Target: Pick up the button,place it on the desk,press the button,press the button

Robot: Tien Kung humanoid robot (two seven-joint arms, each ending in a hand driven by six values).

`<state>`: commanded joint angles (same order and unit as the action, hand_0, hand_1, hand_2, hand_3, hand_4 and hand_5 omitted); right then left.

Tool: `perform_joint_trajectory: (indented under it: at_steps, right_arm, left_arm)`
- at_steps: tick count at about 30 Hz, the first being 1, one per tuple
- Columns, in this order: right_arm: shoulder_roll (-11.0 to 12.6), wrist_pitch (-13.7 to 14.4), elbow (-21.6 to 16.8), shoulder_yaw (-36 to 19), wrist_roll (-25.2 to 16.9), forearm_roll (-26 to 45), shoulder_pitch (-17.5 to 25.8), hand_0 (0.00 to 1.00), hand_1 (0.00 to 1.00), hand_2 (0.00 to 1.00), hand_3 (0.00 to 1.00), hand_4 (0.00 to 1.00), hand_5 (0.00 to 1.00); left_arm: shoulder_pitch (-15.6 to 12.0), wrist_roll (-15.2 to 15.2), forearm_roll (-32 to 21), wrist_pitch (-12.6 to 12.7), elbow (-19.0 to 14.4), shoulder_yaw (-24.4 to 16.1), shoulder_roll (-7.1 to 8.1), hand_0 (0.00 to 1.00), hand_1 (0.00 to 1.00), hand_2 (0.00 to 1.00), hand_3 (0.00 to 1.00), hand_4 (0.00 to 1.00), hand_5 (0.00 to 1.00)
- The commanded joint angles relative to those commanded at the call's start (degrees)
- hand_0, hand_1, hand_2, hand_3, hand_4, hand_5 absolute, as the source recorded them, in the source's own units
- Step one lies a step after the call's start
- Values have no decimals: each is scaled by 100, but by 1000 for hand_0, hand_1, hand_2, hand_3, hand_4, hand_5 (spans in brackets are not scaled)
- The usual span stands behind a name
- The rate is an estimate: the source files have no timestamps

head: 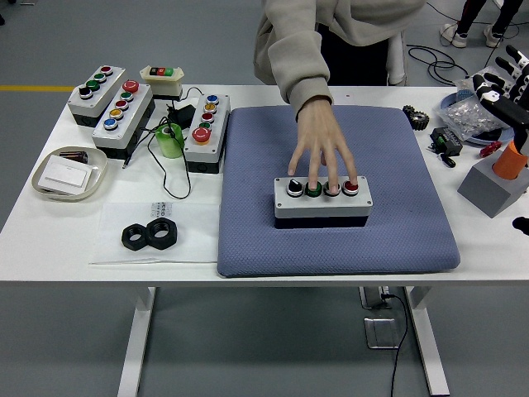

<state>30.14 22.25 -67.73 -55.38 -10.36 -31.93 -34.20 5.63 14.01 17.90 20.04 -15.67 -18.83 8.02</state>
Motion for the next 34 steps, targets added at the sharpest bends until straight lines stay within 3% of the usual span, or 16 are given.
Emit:
perform_joint_trajectory:
  at_steps: [13,34]
  right_arm:
    - [-17,52,30,-138,50,2986,36,918,825,907,935,667,231]
    - [-22,117,104,-135,129,2966,87,920,827,903,931,656,233]
  left_arm:
    - [4,-12,-13,1,6,9,0,747,785,857,774,547,998]
    - [-30,18,106,-7,14,-66,-7,747,785,857,774,548,998]
